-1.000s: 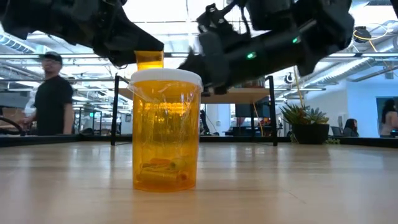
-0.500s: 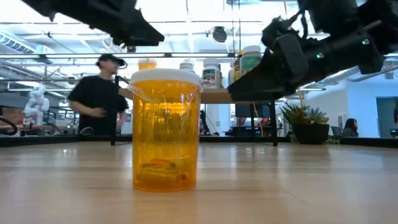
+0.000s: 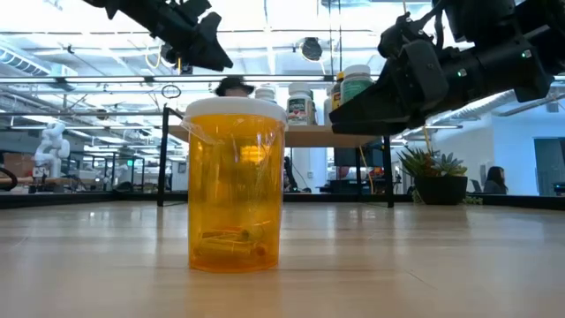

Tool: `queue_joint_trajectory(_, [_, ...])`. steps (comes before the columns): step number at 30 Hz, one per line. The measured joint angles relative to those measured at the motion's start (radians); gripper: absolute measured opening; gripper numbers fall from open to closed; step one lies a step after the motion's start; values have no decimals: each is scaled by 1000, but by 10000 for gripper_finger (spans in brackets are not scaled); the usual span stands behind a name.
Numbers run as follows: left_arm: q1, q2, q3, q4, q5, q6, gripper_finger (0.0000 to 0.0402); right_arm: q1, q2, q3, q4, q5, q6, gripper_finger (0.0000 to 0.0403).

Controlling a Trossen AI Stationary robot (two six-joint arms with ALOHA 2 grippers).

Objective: Pick and place medicine bottles onto shelf by color
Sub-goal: Put the top left orange pill bottle on the shelf

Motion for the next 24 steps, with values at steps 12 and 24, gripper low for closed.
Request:
queue_joint_trajectory(12, [-225,-12,-31,-88,-126,-59,188,-1,51,56,-66,85,111,334])
queue_joint_trajectory(24, [-425,-27,-31,-70,-445,-92,198,-95,453,518,-188,259,173,334])
